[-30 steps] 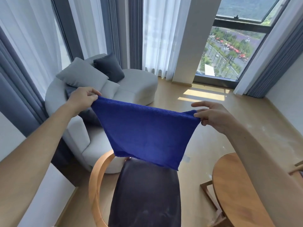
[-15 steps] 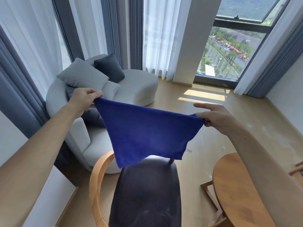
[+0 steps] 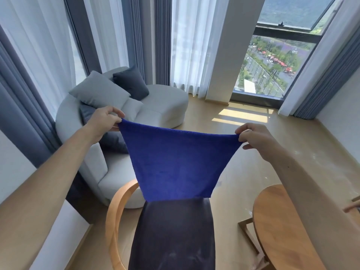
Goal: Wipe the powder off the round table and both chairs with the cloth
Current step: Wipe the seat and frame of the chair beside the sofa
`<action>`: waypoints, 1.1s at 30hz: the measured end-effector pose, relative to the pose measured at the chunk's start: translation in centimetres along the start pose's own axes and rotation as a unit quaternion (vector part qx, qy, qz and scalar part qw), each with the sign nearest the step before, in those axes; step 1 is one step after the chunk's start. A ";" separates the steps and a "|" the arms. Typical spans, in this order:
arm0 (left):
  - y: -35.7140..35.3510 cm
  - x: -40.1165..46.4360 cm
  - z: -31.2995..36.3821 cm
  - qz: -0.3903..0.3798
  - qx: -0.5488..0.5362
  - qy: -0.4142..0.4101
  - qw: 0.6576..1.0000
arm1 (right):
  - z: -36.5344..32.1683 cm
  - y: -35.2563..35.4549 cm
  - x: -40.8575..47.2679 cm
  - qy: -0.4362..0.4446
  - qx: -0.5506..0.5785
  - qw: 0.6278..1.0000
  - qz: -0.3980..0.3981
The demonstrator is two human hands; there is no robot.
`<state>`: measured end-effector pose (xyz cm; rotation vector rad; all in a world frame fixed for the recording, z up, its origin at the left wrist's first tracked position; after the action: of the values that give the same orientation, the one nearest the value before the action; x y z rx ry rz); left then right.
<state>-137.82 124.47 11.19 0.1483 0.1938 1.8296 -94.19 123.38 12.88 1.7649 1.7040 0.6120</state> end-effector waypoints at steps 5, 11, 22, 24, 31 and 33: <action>-1.1 -0.5 0.1 -0.064 -0.012 0.001 0.998 | -0.8 -1.0 0.3 0.072 -0.099 0.992 -0.003; -2.1 -0.8 1.7 -0.057 0.261 -0.119 0.956 | -2.1 -0.5 0.6 0.154 -0.204 0.963 0.091; -4.9 -1.3 -1.2 -0.033 0.234 -0.001 0.972 | -1.5 -2.7 0.8 0.057 -0.107 0.987 0.102; -6.8 -2.1 -1.5 -0.051 0.188 0.033 0.980 | -2.4 -4.1 0.6 0.058 -0.098 0.989 0.096; -15.6 -6.0 -1.9 -0.158 0.015 0.140 0.977 | -8.0 -10.5 -1.2 0.135 -0.101 0.985 0.030; -16.6 -6.5 -1.7 -0.170 0.001 0.149 0.974 | -8.8 -11.3 -1.5 0.156 -0.112 0.981 0.013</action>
<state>-120.81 122.36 6.08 -0.1520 0.4069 1.5014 -108.51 122.69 11.38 1.5960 1.7348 1.0970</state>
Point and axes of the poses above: each hand's wrist, its own x-axis towards the middle knuckle, its own y-axis out of the back of the hand, z = x × y, the point moved 10 cm from there along x, towards the middle knuckle, and after that the axes turned 9 degrees about -x, right-handed, at the moved point
